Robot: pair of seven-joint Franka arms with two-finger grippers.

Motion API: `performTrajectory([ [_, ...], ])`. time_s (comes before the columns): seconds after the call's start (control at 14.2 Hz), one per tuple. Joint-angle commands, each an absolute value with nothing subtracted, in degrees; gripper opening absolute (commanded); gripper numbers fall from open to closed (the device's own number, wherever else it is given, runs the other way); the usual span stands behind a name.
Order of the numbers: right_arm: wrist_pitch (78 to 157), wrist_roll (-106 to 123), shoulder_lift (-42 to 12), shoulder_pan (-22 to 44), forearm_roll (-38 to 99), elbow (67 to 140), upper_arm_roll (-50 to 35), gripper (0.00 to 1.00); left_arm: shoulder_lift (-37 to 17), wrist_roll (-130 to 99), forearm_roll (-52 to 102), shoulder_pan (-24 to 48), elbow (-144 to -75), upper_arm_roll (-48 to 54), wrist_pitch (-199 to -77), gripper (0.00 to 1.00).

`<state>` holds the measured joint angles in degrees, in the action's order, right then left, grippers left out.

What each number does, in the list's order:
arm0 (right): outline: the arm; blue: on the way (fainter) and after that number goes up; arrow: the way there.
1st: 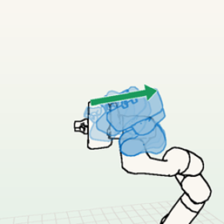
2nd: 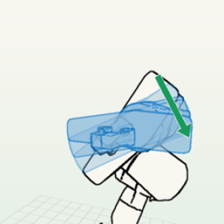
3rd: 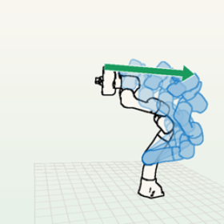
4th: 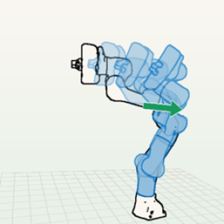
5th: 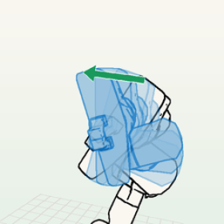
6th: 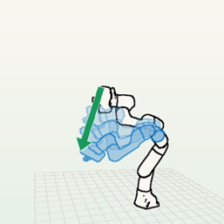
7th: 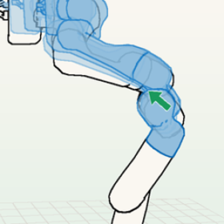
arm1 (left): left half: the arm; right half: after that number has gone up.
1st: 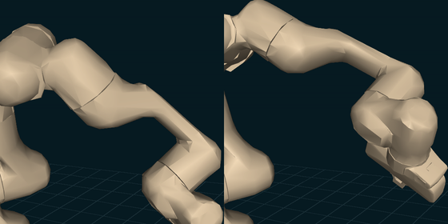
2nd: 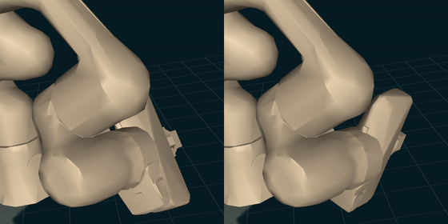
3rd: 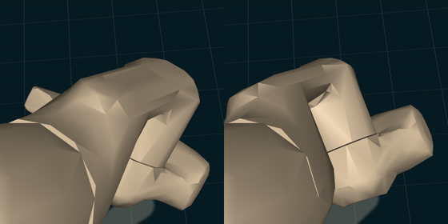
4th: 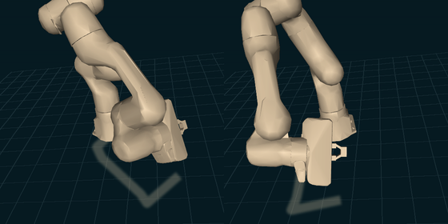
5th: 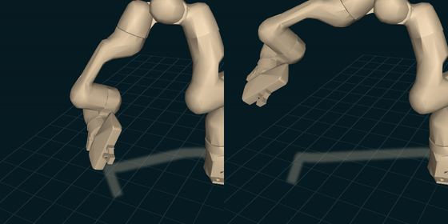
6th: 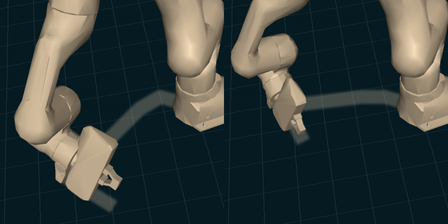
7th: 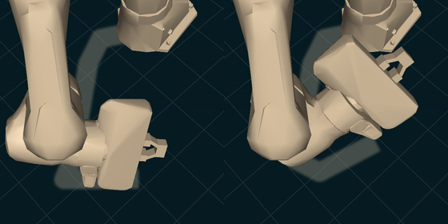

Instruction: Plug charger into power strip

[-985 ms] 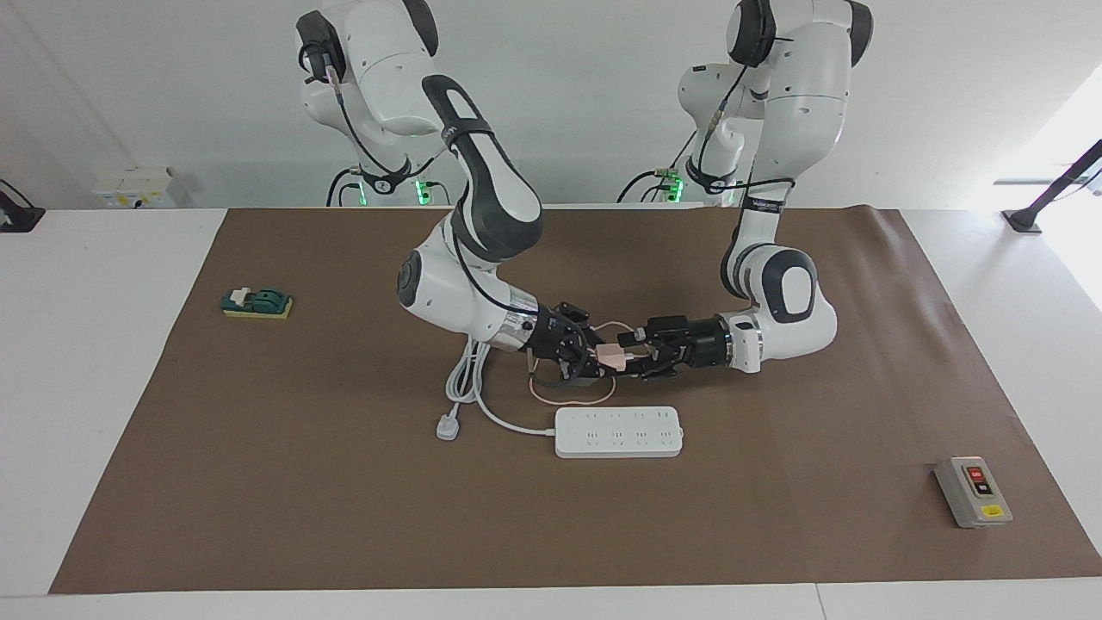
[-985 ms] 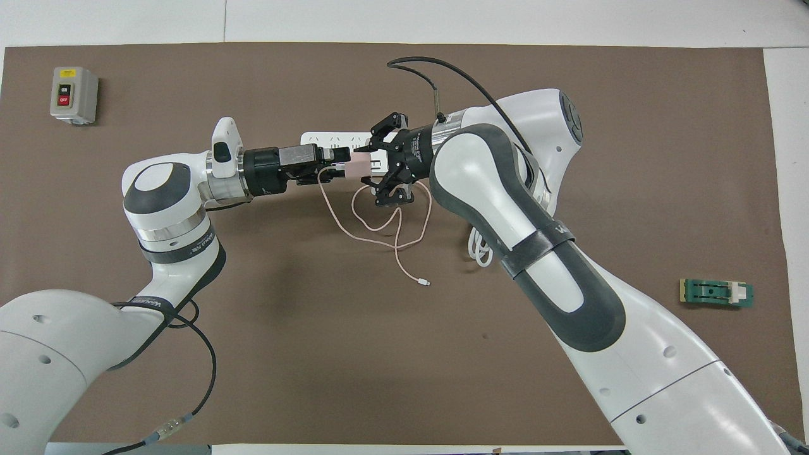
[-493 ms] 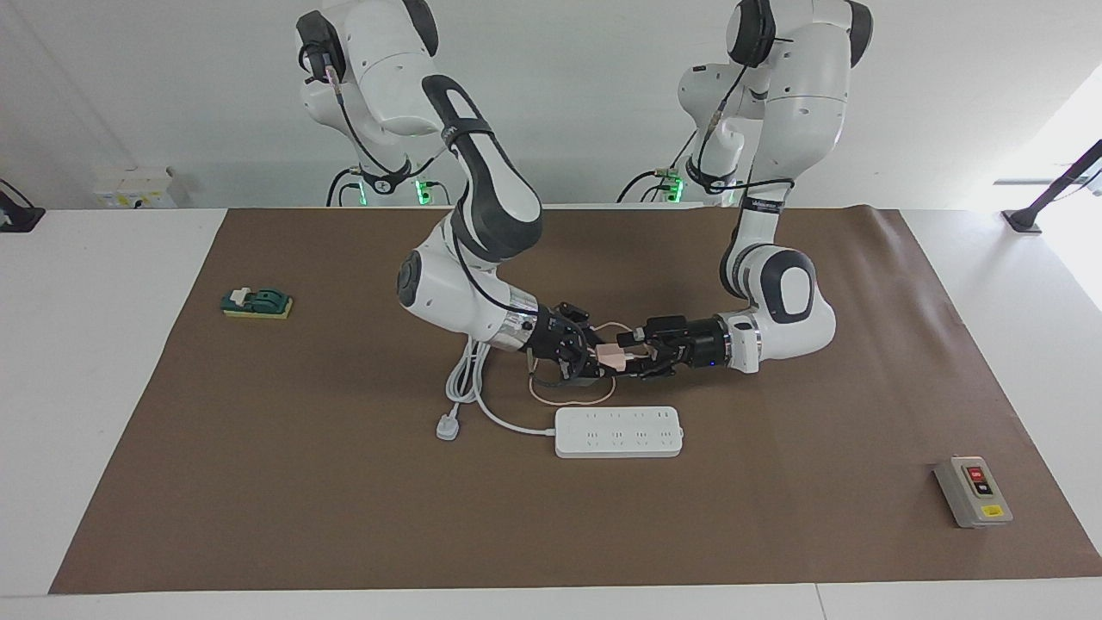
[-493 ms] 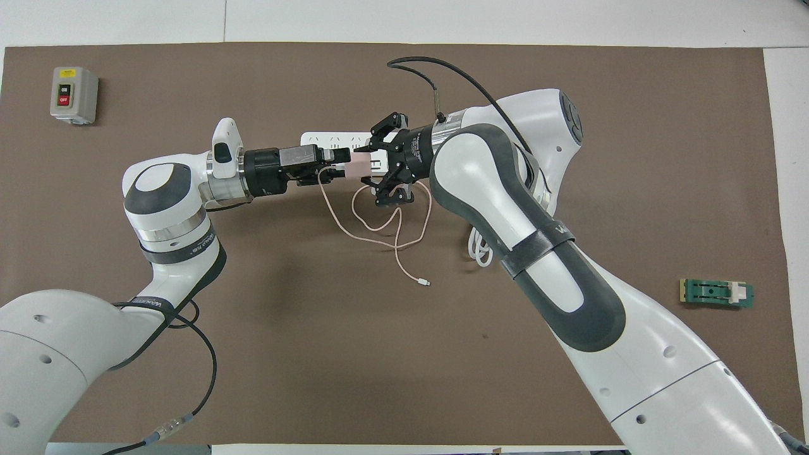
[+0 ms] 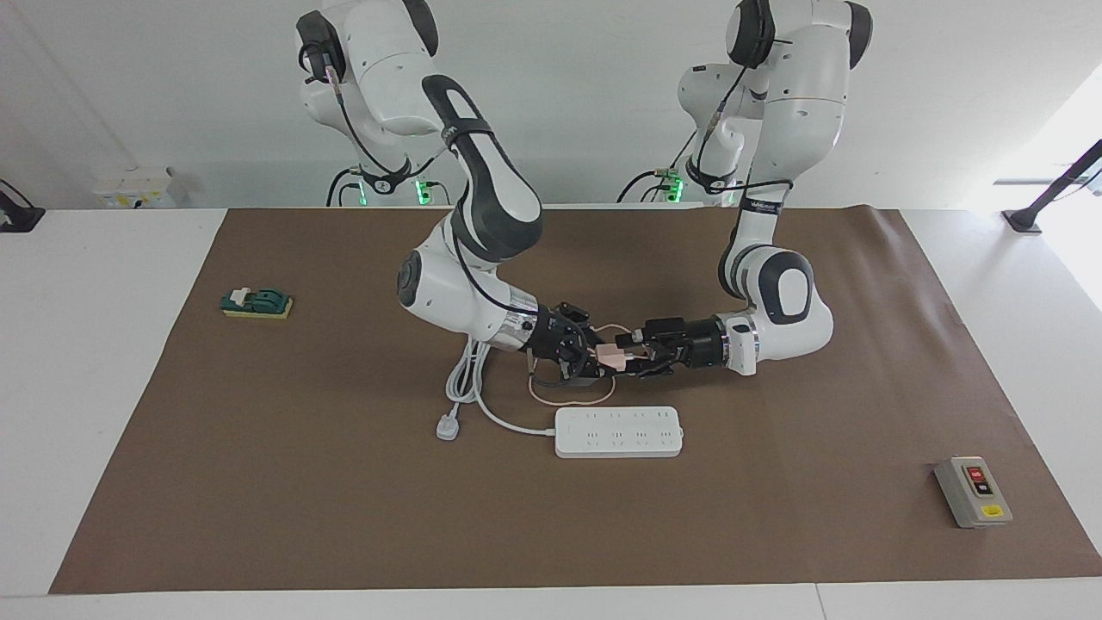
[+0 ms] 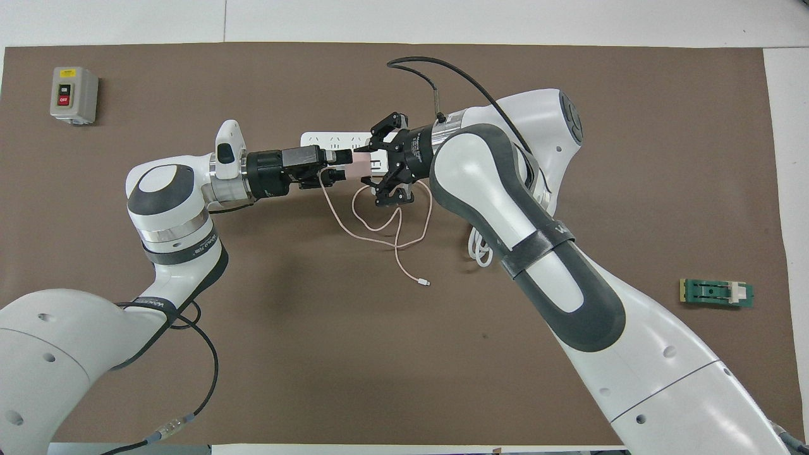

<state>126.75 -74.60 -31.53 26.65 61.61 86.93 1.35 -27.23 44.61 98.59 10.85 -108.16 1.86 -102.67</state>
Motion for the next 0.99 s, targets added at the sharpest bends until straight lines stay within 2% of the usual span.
performTrajectory([
  [0.0, 127.7, -72.77, -31.29, 26.54, 63.11, 87.45, 1.14, 0.0, -26.98, 41.93, 99.32, 10.9, -108.72, 1.67, -102.22, 1.0],
  [0.28, 127.71, -72.77, -31.29, 26.54, 63.11, 87.45, 1.14, 0.0, -26.98, 41.57, 99.32, 10.9, -108.02, 1.76, -102.22, 1.0],
  [0.42, 127.71, -72.77, -31.29, 26.63, 63.11, 87.45, 1.14, 0.0, -27.16, 41.4, 99.32, 10.81, -107.93, 1.76, -101.95, 0.92],
  [0.77, 127.79, -72.77, -31.29, 26.63, 63.11, 87.54, 1.14, 0.0, -28.21, 41.4, 99.32, 10.81, -106.96, 1.76, -101.78, 0.26],
  [0.84, 127.79, -72.86, -31.29, 26.63, 63.11, 87.45, 1.14, 0.0, -28.21, 41.4, 99.32, 10.81, -106.96, 1.76, -101.78, 0.19],
  [0.92, 127.79, -72.86, -31.29, 26.63, 63.11, 87.54, 1.14, 0.0, -28.13, 41.48, 99.32, 10.72, -106.96, 1.76, -101.78, 0.16],
])
